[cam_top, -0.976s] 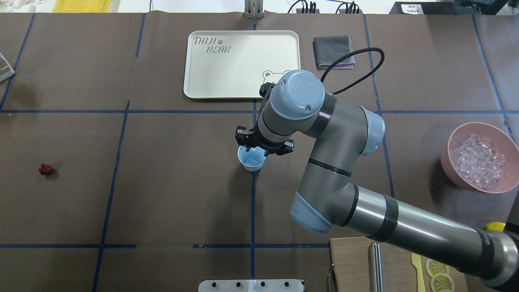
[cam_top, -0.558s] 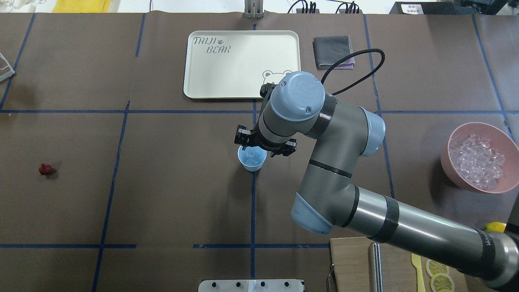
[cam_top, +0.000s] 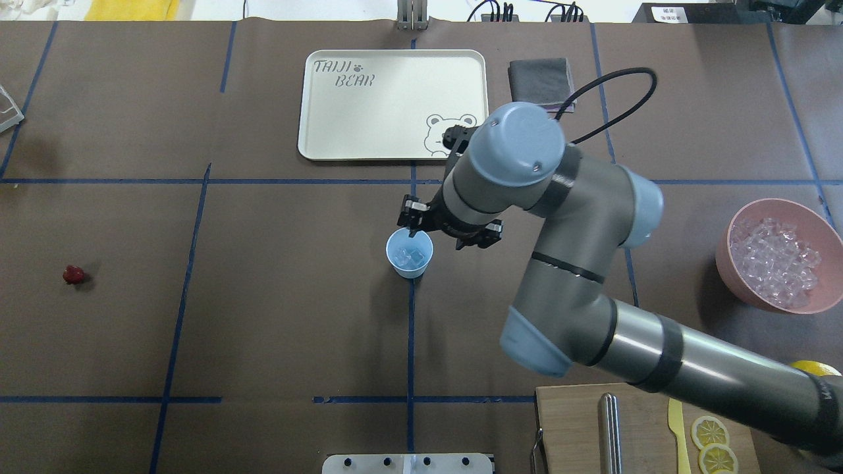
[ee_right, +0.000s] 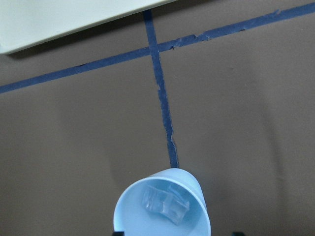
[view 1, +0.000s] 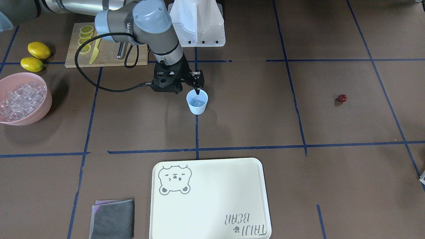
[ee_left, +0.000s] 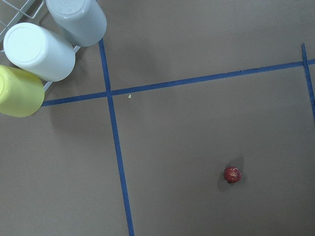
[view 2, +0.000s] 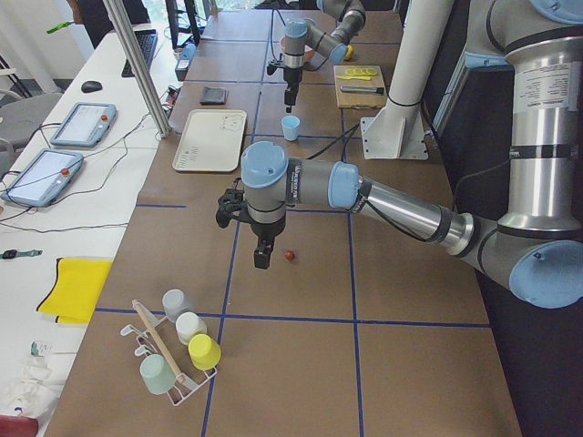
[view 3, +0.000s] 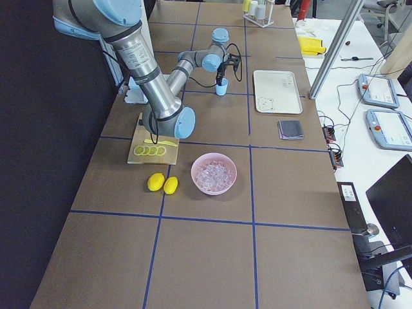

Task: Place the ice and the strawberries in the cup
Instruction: 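Withdraw the right gripper past the bowl while the left gripper reaches toward the strawberry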

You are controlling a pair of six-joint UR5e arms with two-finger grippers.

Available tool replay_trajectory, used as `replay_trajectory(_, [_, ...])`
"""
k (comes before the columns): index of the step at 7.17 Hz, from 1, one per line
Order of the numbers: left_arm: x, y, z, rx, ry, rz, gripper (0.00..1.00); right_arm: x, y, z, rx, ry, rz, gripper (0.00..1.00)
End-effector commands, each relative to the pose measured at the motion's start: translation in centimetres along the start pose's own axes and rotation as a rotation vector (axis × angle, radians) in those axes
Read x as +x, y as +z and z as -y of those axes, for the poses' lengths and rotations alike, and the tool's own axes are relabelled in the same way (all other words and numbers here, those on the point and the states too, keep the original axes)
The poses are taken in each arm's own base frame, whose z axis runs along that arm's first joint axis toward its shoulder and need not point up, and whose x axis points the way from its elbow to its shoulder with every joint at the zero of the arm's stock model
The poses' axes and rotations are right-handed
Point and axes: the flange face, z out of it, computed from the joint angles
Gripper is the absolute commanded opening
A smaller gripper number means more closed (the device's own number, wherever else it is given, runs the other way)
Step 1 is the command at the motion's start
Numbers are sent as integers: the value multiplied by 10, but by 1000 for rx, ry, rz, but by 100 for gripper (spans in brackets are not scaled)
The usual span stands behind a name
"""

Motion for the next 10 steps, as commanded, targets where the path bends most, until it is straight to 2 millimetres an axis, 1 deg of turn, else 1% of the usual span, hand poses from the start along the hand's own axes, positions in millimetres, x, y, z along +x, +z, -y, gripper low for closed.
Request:
replay_trajectory(1, [21,20,8,-36,-102,-5,100,89,-110,41,-9,20,-17,99])
replay_trajectory(2, [52,52,16,-62,-104,1,100,147,-147,50,8,-53,-54,100])
replay_trajectory(3, [74,77,22,-63,-127,29,100,209,-176,52,40,-110,-98,100])
replay_trajectory(4, [88,89,25,-51,-109,42,100,271,-201,67,65,-174,-143,100])
replay_trajectory(5, [96,114,25,-80,-77,37,100,327,-213,78,29,-275,-169,100])
replay_trajectory(6, [99,137,27,-80,-81,28,100,375,-225,89,18,-335,-194,100])
replay_trajectory(7, [110,165,28,-55,-99,37,100,411,-232,96,-1,-354,-195,100])
replay_trajectory(8, [138,199,22,-43,-114,65,100,445,-238,105,-10,-390,-203,100])
replay_trajectory(9, [156,221,16,-32,-111,120,100,457,-239,112,-22,-403,-182,100])
replay_trajectory(10, [154,238,12,-51,-102,144,100,457,-239,112,-24,-404,-179,100])
